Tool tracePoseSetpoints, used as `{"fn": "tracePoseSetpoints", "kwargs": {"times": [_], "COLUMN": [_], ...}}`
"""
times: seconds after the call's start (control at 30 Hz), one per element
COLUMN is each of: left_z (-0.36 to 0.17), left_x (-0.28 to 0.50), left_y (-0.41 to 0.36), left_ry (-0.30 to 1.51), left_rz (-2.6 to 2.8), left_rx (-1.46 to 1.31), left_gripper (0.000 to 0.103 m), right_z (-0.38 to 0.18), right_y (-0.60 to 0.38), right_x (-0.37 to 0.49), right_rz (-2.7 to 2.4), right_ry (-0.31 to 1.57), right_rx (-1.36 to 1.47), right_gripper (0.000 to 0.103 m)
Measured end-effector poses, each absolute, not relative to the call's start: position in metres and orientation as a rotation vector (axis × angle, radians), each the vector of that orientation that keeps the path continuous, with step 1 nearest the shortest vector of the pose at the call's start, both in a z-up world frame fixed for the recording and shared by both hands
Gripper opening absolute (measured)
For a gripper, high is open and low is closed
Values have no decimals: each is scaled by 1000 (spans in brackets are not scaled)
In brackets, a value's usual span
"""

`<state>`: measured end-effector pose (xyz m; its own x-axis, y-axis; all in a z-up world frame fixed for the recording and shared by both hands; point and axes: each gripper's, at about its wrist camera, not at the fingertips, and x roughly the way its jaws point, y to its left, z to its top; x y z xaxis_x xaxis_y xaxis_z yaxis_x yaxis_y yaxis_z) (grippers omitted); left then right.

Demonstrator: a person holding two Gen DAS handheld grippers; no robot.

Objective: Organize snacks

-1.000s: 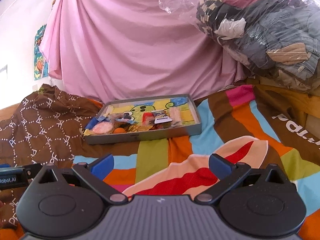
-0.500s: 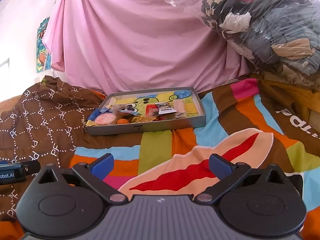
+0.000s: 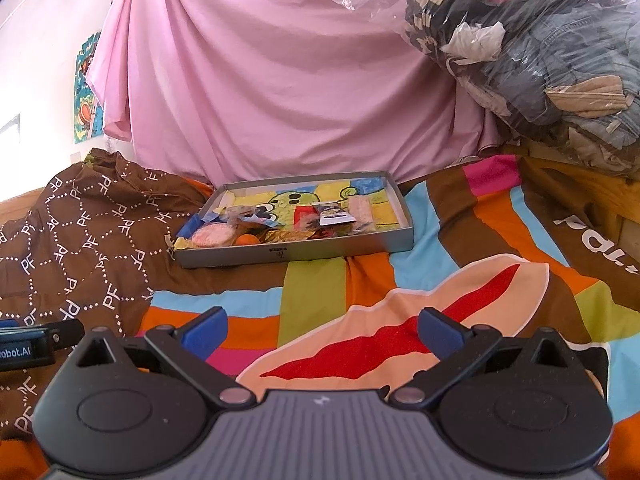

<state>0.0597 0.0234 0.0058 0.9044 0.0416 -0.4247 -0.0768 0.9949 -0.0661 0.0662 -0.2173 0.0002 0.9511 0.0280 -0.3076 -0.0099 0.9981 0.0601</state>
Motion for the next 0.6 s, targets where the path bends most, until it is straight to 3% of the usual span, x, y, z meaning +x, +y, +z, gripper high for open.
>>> {"fn": "tracePoseSetpoints", "kwargs": {"times": [0.6], "left_z": [6], "left_x": [60], "left_y": [22], "left_ry": [438], "left_rz": [61], "left_rx": [-82], "left_gripper": [102], "right_z": [0], "right_y": [-217], "right_x": [66], "right_rz": [19], "right_ry": [313], "right_rx": [59], "right_gripper": [103]}}
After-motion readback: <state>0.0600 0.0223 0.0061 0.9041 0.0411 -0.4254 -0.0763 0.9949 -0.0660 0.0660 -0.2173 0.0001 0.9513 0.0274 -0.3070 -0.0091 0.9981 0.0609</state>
